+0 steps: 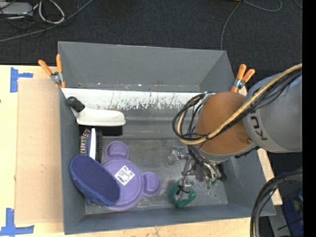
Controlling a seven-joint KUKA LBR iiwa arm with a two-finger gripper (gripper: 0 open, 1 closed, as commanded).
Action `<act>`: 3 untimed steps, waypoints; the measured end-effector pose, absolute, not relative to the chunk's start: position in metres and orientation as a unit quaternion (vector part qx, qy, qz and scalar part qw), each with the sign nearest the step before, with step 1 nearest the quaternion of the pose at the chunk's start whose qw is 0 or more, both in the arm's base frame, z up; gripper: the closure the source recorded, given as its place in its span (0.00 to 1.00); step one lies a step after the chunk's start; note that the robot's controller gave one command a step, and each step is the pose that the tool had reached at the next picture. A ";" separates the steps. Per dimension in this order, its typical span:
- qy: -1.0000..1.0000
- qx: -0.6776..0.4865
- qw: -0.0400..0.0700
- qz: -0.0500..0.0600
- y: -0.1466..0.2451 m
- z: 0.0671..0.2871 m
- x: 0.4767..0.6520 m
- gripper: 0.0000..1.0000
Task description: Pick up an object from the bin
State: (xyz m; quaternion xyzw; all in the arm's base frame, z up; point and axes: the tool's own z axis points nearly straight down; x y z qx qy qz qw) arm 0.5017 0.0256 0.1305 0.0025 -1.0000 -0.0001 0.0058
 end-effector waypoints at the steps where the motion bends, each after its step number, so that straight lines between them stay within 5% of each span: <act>1: -1.000 0.002 0.002 0.000 0.025 0.135 0.504 0.00; 2: -0.990 0.139 0.001 -0.001 -0.006 0.082 0.481 0.00; 3: -0.977 0.212 0.000 -0.001 -0.012 0.099 0.478 0.00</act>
Offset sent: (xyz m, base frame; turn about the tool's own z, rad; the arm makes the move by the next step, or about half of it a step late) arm -0.0265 -0.0399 -0.0605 -0.3285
